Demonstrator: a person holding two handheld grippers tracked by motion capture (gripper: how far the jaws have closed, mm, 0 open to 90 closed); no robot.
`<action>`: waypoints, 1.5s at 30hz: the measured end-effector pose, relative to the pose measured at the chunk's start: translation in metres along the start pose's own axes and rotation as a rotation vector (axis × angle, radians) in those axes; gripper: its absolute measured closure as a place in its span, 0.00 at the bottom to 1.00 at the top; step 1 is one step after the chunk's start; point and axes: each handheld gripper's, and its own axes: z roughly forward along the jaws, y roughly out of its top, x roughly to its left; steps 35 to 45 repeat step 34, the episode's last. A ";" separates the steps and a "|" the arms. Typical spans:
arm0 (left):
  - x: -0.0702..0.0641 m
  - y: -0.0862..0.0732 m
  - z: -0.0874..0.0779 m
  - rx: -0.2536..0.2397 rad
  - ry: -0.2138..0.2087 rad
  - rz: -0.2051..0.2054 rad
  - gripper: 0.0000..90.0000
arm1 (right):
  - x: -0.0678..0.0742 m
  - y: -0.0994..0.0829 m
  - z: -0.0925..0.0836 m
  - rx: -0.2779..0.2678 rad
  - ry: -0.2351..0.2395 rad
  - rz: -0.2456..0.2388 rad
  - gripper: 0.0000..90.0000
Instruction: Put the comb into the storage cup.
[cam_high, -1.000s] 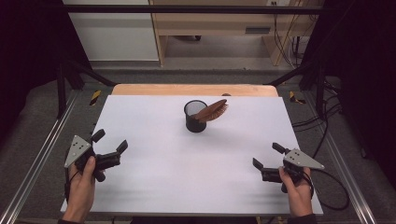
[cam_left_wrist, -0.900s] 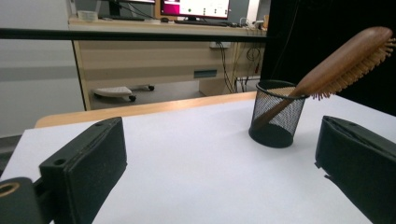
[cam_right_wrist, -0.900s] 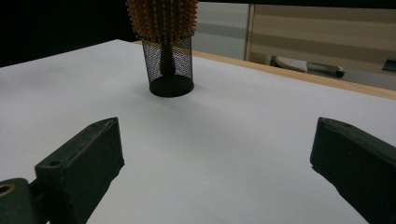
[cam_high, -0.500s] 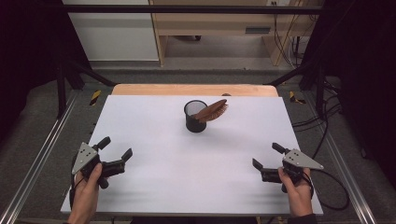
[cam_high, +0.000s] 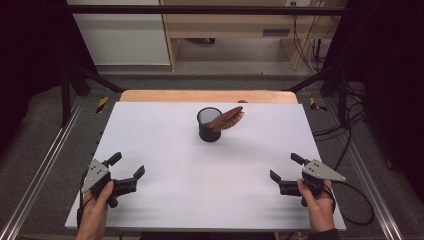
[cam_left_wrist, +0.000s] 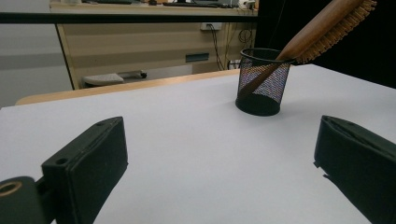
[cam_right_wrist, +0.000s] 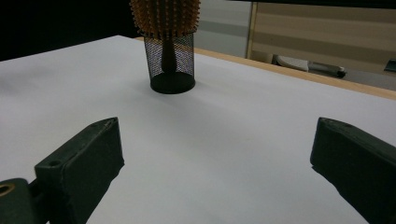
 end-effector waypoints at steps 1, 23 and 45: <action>-0.001 -0.001 0.000 -0.001 0.000 -0.003 0.03 | 0.000 0.000 0.000 -0.001 0.001 0.000 0.03; -0.001 -0.002 -0.025 -0.084 -0.003 -0.043 0.03 | 0.003 -0.004 0.006 -0.014 0.026 0.021 0.03; -0.003 -0.001 -0.026 -0.103 0.004 -0.029 0.03 | 0.005 -0.004 0.008 -0.043 0.047 0.051 0.03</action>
